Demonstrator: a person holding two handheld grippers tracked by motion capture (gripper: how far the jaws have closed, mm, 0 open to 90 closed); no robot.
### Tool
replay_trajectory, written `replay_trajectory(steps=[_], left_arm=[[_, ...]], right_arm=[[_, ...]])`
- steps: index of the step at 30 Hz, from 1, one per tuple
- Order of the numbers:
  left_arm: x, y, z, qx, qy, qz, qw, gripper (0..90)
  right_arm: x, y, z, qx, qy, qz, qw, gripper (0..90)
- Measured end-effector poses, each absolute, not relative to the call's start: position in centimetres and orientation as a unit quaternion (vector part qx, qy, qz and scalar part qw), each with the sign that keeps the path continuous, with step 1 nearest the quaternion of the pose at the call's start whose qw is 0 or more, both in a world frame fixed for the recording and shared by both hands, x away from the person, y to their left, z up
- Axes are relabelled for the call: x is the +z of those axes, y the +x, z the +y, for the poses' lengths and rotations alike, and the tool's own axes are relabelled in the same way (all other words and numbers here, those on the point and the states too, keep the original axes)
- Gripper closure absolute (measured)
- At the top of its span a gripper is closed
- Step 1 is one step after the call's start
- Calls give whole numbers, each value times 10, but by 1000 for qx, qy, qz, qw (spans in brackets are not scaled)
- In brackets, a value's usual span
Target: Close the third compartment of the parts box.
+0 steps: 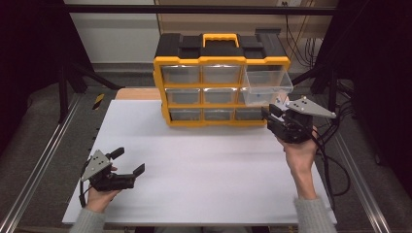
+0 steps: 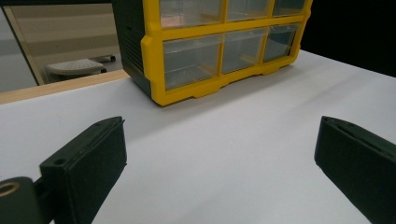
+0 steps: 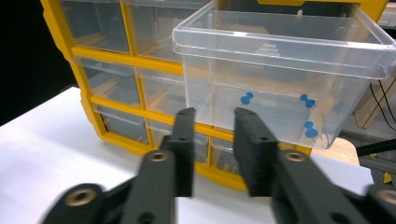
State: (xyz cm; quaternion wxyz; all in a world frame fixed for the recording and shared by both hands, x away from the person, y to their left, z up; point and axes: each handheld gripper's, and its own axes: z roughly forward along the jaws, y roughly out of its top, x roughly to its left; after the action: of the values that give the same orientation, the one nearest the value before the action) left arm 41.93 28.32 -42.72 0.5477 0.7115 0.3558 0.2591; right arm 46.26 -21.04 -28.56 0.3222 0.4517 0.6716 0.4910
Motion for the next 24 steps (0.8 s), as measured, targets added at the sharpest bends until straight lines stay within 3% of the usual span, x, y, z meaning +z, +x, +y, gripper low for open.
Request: replay_trajectory(steps=[13,24], left_arm=[[-426,419,285,262,709,356,550,18],[-427,419,286,262,708,357,549,18]], right_arm=[[-281,482,-211,471,475,666,331,893],[-285,499,-207,453,488,664,341,900]])
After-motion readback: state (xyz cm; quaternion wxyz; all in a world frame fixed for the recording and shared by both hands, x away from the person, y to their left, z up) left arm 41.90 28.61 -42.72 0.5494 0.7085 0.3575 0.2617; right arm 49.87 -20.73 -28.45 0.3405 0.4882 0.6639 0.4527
